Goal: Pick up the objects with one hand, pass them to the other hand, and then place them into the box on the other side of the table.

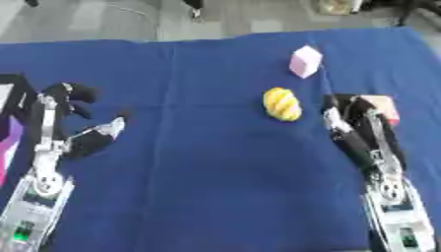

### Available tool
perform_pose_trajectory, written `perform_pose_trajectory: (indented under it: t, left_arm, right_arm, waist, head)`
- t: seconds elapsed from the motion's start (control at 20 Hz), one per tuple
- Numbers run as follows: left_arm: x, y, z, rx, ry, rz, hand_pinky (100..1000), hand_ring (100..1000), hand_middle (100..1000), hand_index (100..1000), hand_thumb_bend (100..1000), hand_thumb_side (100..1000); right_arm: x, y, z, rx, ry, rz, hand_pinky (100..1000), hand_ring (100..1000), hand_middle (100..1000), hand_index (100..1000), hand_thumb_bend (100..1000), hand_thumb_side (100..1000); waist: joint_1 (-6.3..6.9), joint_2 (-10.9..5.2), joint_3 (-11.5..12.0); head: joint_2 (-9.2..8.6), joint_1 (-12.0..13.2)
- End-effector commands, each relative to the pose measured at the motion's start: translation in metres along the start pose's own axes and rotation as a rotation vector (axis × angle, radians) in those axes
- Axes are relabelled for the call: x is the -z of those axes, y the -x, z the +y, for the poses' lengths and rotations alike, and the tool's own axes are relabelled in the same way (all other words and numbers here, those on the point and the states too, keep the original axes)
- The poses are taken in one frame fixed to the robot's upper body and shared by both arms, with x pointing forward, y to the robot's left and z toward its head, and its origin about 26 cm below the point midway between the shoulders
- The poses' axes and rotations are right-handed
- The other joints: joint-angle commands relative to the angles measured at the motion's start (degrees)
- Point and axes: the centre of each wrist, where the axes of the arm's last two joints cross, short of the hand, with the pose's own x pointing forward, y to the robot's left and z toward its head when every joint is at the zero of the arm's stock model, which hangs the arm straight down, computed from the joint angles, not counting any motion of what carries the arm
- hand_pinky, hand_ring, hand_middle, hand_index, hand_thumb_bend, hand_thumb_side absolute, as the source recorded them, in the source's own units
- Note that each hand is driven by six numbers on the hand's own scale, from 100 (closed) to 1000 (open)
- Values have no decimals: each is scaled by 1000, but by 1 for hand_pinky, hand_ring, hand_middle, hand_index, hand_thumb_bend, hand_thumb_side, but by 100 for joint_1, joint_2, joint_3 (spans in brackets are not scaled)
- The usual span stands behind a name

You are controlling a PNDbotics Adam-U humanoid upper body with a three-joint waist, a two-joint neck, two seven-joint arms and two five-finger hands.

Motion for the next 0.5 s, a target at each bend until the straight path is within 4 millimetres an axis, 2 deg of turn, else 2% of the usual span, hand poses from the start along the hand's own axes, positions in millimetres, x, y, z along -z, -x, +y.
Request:
perform_pose_trajectory:
  t: [0.05, 0.2, 0.25, 0.3, 0.5]
  left_arm:
    - [1, -3, 1, 1, 19, -18, 451, 584, 499, 557, 626, 100]
    - [0, -2, -1, 4, 52, -23, 458, 591, 507, 566, 624, 100]
    - [0, -2, -1, 4, 62, -25, 461, 594, 509, 568, 647, 100]
    - [-1, -2, -1, 5, 72, -27, 463, 595, 511, 571, 637, 100]
    - [-2, 0, -2, 10, 103, -25, 470, 601, 518, 579, 667, 100]
  right_arm:
    - [4, -17, -32, -128, -21, -50, 735, 684, 586, 715, 183, 545]
    - [4, -30, -62, -271, -72, -58, 750, 726, 632, 765, 227, 541]
    - [4, -33, -71, -314, -96, -57, 755, 741, 650, 783, 156, 566]
    - [3, -35, -80, -353, -122, -51, 759, 751, 668, 798, 283, 501]
    - [3, -35, -116, -491, -240, 19, 794, 820, 769, 879, 352, 464]
  waist:
    - [-61, -157, 11]
    - [-102, -167, 26]
    - [-113, -171, 31]
    - [-123, -175, 33]
    - [-156, -197, 25]
  head:
    - [-11, -76]
    - [-11, -152]
    - [-11, -179]
    - [-11, -202]
    - [-11, -237]
